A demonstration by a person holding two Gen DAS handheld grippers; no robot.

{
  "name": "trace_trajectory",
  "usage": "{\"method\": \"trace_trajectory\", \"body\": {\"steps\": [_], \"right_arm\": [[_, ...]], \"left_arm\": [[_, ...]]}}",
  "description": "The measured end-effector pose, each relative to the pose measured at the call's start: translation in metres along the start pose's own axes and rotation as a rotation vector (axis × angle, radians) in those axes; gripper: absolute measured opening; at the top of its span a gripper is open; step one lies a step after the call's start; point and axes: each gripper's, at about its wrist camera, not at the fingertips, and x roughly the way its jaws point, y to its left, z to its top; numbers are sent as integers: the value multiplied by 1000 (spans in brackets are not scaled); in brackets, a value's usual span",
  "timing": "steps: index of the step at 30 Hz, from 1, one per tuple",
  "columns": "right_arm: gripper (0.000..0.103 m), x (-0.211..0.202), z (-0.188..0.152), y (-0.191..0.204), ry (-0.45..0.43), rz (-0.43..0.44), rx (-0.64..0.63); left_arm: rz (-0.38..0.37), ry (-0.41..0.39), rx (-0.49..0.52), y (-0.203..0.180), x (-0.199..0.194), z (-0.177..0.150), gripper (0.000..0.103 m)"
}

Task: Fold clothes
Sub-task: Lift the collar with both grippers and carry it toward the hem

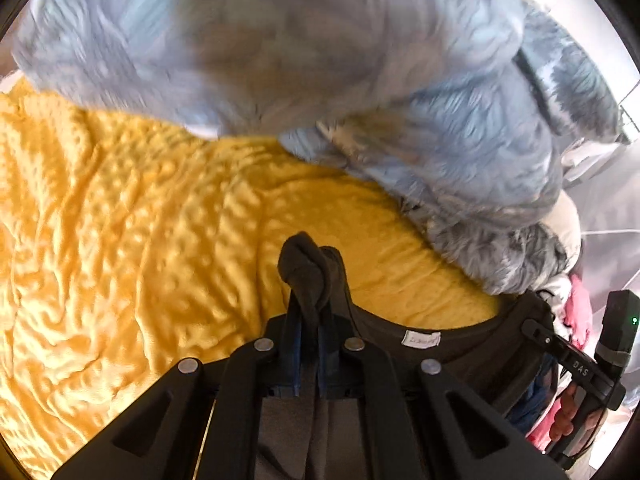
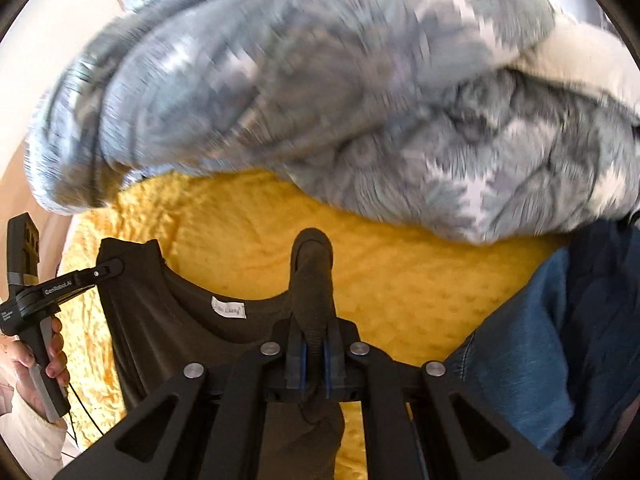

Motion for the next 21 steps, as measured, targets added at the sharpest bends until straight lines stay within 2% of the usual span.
{"method": "trace_trajectory", "body": {"steps": [8,14,17,21], "right_arm": [[4,-35,33,11,-91,-75,-10],[4,-72,76,32,-228,-154,-31],[4,-90,98,33,-284,-153,28],[3,-101,108,43,-313,-166,14]], "left_arm": [[-13,-130,-22,-2,-56,29,5],[-9,-246,-46,-11,-104,62,5],[-2,-301,-31,-22,-130,76,5],[-2,-335,-10,-31,-147,82,5]]}}
